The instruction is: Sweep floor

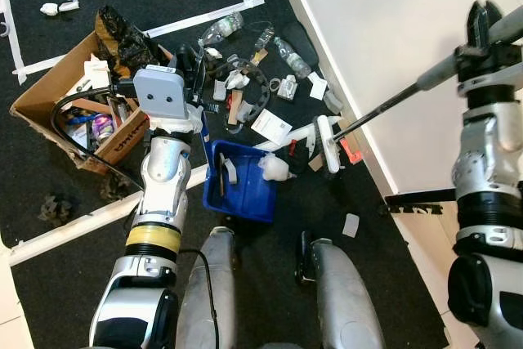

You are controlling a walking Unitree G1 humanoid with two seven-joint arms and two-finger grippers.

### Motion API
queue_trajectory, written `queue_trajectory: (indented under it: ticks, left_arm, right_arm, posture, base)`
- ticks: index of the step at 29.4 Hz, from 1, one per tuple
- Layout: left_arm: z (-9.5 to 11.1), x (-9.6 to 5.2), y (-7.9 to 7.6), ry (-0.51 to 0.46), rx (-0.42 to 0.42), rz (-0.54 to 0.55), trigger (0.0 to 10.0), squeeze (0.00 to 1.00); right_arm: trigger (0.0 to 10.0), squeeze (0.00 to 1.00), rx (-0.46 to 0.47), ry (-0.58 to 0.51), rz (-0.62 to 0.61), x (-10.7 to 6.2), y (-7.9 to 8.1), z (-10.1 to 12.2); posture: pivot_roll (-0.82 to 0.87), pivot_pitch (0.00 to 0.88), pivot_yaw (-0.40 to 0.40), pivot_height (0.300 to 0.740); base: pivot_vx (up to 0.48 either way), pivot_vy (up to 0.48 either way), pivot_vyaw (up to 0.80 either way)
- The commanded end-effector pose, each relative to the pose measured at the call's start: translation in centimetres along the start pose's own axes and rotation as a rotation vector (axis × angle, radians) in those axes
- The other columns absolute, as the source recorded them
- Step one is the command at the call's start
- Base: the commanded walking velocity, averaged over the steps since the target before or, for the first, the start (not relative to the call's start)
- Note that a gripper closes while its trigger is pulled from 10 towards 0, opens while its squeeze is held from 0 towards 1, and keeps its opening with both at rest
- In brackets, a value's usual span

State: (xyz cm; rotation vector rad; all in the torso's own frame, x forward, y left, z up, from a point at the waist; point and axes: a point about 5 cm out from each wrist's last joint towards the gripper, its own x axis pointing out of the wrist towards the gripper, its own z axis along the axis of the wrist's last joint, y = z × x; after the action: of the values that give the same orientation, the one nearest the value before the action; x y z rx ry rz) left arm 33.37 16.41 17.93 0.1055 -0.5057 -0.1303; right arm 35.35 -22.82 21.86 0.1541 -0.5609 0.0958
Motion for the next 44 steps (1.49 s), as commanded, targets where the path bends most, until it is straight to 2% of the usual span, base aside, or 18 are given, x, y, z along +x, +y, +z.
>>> queue_trajectory:
  ticks: [1,6,7,8,9,11,16,19,21,29,34,37,44]
  left_arm:
    - [-0.6,-0.8,-0.6,0.03,-0.009,-0.012,10.0,0.0]
    - [-0.6,-0.8,-0.6,0.029,-0.009,-0.012,10.0,0.0]
    - [-0.6,-0.8,-0.6,0.03,-0.01,-0.01,10.0,0.0]
    - [-0.6,-0.9,-0.6,0.031,-0.008,-0.007,10.0,0.0]
    - [-0.6,-0.9,-0.6,0.031,-0.008,-0.007,10.0,0.0]
    - [-0.7,-1.0,-0.6,0.035,-0.008,-0.003,10.0,0.0]
    - [-0.8,-0.9,-0.7,0.036,-0.011,-0.001,10.0,0.0]
    - [-0.8,-0.6,-0.8,0.032,-0.015,0.003,10.0,0.0]
    - [-0.8,-0.5,-0.8,0.029,-0.015,0.005,10.0,0.0]
    - [-0.8,-0.3,-0.7,0.027,-0.013,0.008,10.0,0.0]
    - [-0.9,-0.2,-0.4,0.024,-0.021,0.027,10.0,0.0]
    - [-1.3,-0.4,0.1,0.034,-0.056,0.08,10.0,0.0]
    - [-2.0,-1.0,0.4,0.053,-0.096,0.123,10.0,0.0]
  right_arm:
    - [10.0,0.0,-0.006,0.018,-0.007,-0.9,-0.3,-0.7]
    - [10.0,0.0,-0.009,0.029,-0.001,-1.2,0.0,-1.1]
    - [10.0,0.0,0.002,0.061,0.002,-1.8,0.3,-2.1]
    - [10.0,0.0,0.053,0.1,0.021,-2.7,1.5,-3.3]
    - [10.0,0.0,0.053,0.1,0.021,-2.7,1.5,-3.3]
    - [10.0,0.0,0.125,0.134,0.047,-3.6,2.9,-4.4]
    - [10.0,0.0,0.152,0.128,0.055,-3.5,3.2,-4.4]
    - [10.0,0.0,0.24,0.085,0.052,-2.8,3.0,-3.5]
    - [10.0,0.0,0.266,0.072,0.064,-2.6,3.0,-3.2]
    - [10.0,0.0,0.209,0.059,0.06,-2.2,2.2,-2.6]
    - [10.0,0.0,0.125,0.034,0.016,-1.3,0.0,-1.2]
    - [10.0,0.0,0.069,0.015,-0.015,-0.4,-1.1,-0.4]
    - [10.0,0.0,0.033,-0.017,-0.045,0.5,-1.9,0.4]
  posture:
    - [0.09,0.392,-0.072,0.74]
    - [0.09,0.392,-0.072,0.74]
    - [0.09,0.415,-0.073,0.74]
    - [0.08,0.418,-0.073,0.74]
    - [0.08,0.418,-0.073,0.74]
    - [0.08,0.408,-0.078,0.74]
    - [0.07,0.403,-0.078,0.74]
    - [0.06,0.383,-0.085,0.74]
    - [0.06,0.378,-0.086,0.74]
    - [0.07,0.354,-0.084,0.74]
    - [0.07,0.324,-0.09,0.74]
    - [0.08,0.277,-0.102,0.74]
    - [0.09,0.217,-0.114,0.74]
  base:
    - [0.0,0.0,0.0]
    - [0.0,0.0,0.0]
    - [0.0,0.0,0.0]
    - [0.0,0.0,0.0]
    - [0.0,0.0,0.0]
    - [0.0,0.0,0.0]
    - [0.0,0.0,0.0]
    - [0.0,0.0,0.0]
    - [0.0,0.0,0.0]
    - [0.0,0.0,0.0]
    - [0.0,0.0,0.0]
    - [0.0,0.0,0.0]
    - [0.0,0.0,0.0]
